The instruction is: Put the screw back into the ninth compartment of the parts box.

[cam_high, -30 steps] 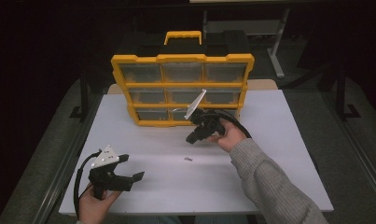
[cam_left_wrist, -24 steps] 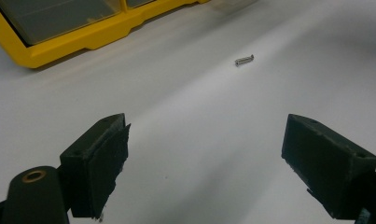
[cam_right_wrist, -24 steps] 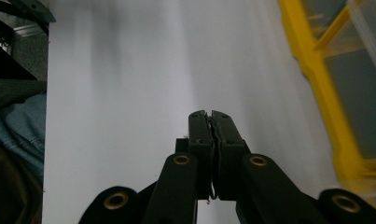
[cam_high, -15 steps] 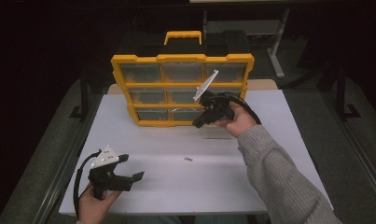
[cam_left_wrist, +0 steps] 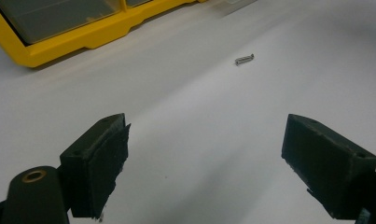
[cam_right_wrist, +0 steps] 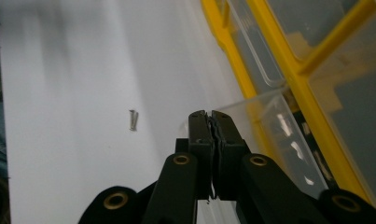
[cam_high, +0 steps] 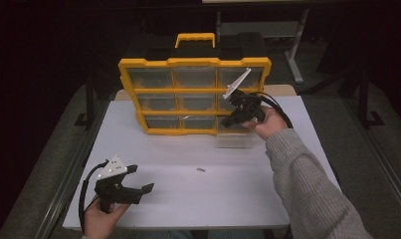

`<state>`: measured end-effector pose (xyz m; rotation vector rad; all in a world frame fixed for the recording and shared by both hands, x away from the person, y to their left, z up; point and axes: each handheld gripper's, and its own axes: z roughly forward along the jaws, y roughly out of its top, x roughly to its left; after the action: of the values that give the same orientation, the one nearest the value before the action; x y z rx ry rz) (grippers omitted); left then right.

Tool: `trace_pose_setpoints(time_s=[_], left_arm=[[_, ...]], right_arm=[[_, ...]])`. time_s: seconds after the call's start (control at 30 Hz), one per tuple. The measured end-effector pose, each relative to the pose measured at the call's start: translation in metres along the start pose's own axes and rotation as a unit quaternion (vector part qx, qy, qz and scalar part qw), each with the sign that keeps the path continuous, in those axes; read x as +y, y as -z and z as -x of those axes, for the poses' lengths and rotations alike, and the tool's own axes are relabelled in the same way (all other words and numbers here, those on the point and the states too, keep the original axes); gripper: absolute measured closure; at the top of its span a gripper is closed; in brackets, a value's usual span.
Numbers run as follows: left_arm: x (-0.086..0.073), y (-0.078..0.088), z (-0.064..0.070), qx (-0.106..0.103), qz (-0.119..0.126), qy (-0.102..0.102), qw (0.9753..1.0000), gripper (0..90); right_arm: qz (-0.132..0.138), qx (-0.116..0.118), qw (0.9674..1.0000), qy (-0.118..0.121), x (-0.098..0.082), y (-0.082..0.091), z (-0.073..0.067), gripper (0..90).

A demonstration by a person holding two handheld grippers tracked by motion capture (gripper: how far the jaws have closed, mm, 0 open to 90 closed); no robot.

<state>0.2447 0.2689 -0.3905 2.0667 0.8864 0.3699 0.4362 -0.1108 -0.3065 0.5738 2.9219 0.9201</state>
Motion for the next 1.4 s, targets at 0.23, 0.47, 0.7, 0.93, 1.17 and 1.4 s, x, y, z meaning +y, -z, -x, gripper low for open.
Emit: trace_pose_setpoints(time_s=[0.23, 0.47, 0.7, 0.93, 1.17, 1.4], left_arm=[[0.0, 0.0, 0.0, -0.001, 0.0, 0.0, 1.0, 14.2], [0.0, 0.0, 0.0, -0.001, -0.001, -0.001, 1.0, 14.2], [0.0, -0.001, 0.0, -0.002, -0.001, 0.001, 1.0, 14.2], [0.0, 0.0, -0.001, -0.001, -0.001, 0.0, 1.0, 14.2], [0.0, -0.001, 0.0, -0.001, -0.001, 0.0, 1.0, 14.2], [0.0, -0.001, 0.0, -0.001, 0.002, 0.004, 1.0, 14.2]], right_arm=[[-0.003, -0.006, 1.0, -0.007, -0.008, -0.005, 0.011, 86.6], [-0.013, -0.008, 0.9997, -0.021, -0.017, -0.011, 0.018, 86.5], [-0.015, -0.015, 0.9993, -0.031, -0.02, -0.013, 0.022, 81.7], [-0.002, -0.012, 0.9995, -0.03, -0.017, -0.007, 0.016, 80.1], [0.021, -0.002, 0.9998, -0.007, -0.005, 0.0, -0.003, 76.1], [0.03, 0.017, 0.9992, 0.017, 0.007, -0.006, -0.023, 70.4]])
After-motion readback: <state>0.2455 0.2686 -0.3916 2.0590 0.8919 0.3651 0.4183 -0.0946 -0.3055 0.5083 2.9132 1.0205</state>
